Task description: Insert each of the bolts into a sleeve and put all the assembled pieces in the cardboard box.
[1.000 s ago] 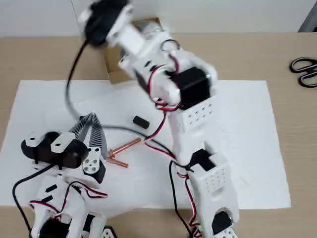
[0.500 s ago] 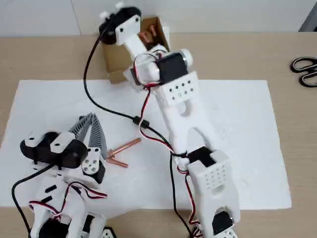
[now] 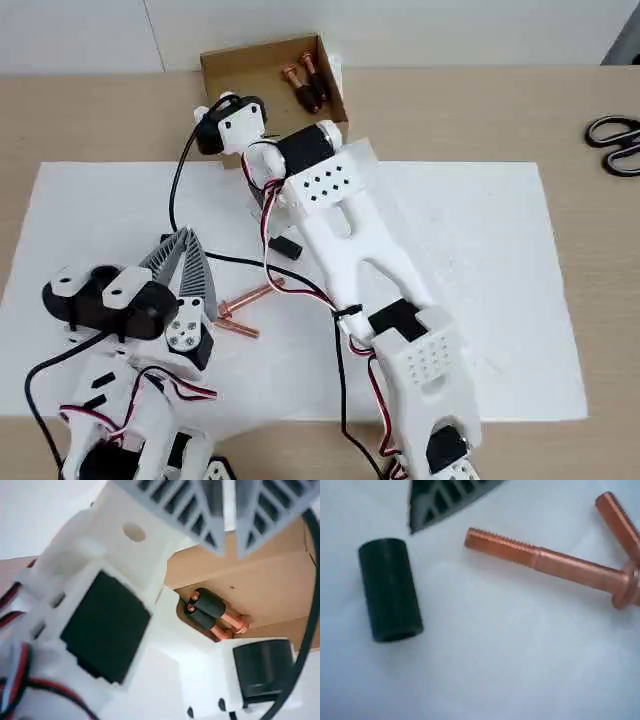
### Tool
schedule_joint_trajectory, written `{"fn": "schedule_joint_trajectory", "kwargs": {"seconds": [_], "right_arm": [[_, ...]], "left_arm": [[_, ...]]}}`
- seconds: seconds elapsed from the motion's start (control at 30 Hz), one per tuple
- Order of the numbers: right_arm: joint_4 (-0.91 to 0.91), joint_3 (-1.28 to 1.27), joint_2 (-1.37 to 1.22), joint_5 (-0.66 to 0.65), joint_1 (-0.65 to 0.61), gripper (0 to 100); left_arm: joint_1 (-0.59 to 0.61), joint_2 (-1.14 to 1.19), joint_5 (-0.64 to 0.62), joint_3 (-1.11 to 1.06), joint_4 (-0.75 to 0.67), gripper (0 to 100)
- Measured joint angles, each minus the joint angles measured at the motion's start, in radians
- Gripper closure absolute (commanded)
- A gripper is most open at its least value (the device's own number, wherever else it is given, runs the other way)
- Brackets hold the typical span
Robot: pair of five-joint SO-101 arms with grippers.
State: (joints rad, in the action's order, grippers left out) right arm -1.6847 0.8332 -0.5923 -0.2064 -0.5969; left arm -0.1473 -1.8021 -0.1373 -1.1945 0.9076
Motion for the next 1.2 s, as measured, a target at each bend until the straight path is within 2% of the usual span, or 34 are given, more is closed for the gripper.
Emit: {"fn": "schedule_joint_trajectory", "kwargs": {"seconds": [0.57, 0.8, 1.2], "right_arm": [[0.003, -0.127, -0.046, -0.137, 0.006, 81.2], [0.057, -0.129, -0.14, -0.141, 0.005, 81.2], [0.101, -0.129, -0.141, -0.141, -0.015, 81.2]], "left_arm": [[0.0, 0.0, 0.0, 0.0, 0.0, 99], [0.0, 0.0, 0.0, 0.0, 0.0, 99], [0.0, 0.0, 0.0, 0.0, 0.0, 99]]}}
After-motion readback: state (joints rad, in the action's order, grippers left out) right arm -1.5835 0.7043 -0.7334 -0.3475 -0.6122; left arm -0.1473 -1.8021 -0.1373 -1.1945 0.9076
